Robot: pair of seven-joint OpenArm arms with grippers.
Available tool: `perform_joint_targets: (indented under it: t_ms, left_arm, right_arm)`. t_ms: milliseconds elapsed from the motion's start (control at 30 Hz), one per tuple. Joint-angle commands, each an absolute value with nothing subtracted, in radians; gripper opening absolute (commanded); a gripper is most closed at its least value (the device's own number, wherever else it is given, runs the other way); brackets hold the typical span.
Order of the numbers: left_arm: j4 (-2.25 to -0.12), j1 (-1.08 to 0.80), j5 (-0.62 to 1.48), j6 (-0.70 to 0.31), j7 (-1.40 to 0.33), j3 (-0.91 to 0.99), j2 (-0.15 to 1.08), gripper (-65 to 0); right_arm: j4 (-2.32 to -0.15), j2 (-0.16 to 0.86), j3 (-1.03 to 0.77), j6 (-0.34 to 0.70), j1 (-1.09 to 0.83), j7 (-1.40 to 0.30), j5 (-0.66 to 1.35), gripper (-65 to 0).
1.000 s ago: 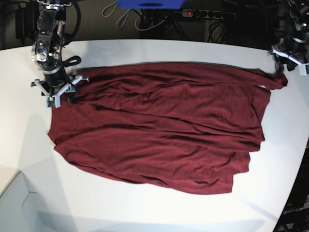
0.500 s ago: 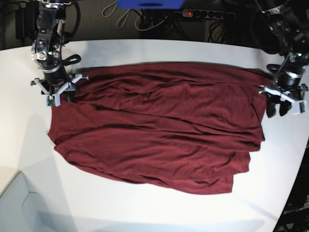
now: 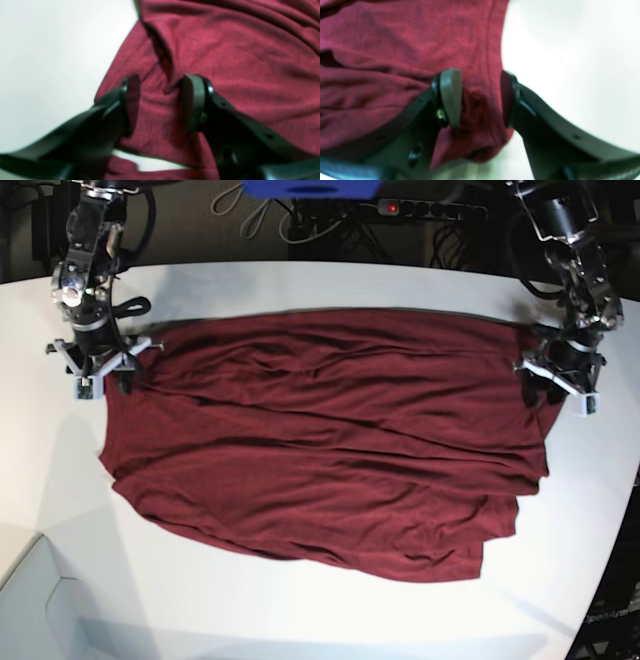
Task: Layout the t-shirt on the table in an organized manner, then fold the t-shirt properly
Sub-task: 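Move both grippers along the shirt sides toward the hem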
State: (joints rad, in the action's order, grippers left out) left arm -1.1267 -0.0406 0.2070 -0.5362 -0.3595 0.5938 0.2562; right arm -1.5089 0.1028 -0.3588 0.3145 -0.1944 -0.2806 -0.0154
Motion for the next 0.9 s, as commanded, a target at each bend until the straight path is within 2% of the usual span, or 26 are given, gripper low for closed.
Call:
perform_joint_targets:
  t_ms: [0, 267, 533, 867]
  left_arm:
    - [-1.102, -0.05, 0.176, -0.522, -0.421, 0.601, 0.278, -37.5]
    - [-1.116, -0.097, 0.177, -0.532, -0.423, 0.745, 0.282, -37.5]
    - [-1.125, -0.113, 0.179, -0.532, -0.423, 0.766, 0.278, -37.5]
    - [-1.4, -0.079, 0.179, -0.532, -0.43, 0.765, 0.197, -37.5]
  right_arm:
    - [-1.523, 0.124, -0.361, 0.312, -0.186, -0.257, -0.007, -39.2]
    - [-1.523, 0.124, -0.357, 0.312, -0.191, -0.257, -0.007, -39.2]
    - [-1.478, 0.122, -0.357, 0.312, -0.186, -0.255, -0.005, -39.2]
    - [-1.515, 0.124, -0.357, 0.312, -0.147, -0.255, -0.005, -39.2]
